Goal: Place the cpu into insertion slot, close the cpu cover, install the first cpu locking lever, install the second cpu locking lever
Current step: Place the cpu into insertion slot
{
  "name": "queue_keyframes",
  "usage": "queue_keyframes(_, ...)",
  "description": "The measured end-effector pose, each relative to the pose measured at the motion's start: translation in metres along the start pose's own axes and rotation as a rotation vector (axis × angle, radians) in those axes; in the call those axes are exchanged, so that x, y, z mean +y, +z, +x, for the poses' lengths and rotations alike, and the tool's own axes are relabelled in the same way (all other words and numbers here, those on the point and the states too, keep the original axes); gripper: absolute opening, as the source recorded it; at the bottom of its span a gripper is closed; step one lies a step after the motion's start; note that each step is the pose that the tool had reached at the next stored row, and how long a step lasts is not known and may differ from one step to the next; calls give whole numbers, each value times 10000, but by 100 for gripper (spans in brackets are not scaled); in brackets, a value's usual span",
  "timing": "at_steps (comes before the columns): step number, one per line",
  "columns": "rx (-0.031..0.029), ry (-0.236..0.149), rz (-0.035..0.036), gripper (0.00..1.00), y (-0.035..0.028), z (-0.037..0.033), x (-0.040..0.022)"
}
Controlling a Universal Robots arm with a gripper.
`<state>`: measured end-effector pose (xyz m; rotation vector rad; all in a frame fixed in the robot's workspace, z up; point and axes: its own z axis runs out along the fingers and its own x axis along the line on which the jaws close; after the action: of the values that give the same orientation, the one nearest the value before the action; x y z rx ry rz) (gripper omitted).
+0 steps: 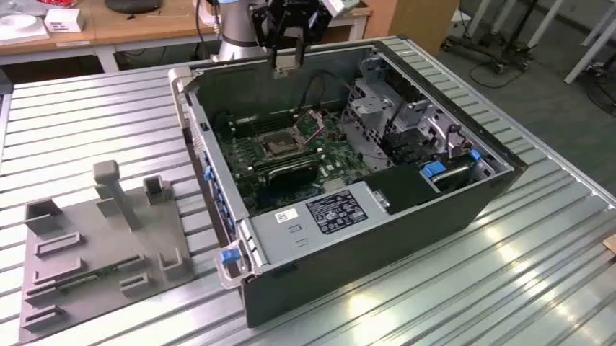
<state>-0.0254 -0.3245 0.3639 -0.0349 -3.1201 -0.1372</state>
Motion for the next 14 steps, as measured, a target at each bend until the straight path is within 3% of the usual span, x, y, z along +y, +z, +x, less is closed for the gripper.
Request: queue_keyframes(14,-22,-1,0,54,32,0,-2)
